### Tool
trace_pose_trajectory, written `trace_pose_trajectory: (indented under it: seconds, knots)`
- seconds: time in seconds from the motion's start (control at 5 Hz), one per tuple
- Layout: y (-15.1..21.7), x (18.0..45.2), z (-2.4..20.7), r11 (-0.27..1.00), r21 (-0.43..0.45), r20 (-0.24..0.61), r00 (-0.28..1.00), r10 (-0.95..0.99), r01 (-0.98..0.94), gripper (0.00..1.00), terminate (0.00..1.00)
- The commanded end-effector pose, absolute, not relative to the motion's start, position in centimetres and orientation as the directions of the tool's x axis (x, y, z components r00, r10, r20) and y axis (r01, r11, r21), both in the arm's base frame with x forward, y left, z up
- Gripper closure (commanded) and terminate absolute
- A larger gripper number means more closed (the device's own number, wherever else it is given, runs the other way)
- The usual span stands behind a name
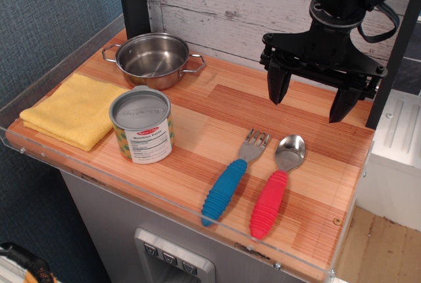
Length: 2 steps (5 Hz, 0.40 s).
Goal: Move the can to the right of the pot behind the fork
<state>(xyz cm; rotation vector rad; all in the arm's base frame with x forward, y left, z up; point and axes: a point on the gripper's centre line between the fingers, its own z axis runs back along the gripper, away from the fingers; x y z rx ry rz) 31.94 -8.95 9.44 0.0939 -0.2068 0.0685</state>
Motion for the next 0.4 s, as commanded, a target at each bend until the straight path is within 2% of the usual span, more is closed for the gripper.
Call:
trace_pose_trajectory:
  seconds: [0.0,0.2]
  knots:
    - [-8.9,31.9,9.4,0.993,0.086,0.208,0.976,0.058,-0.078,0.00,0.00]
    - [-7.3,28.4,9.3,0.994,0.109,0.164,0.987,0.003,-0.021,0.00,0.00]
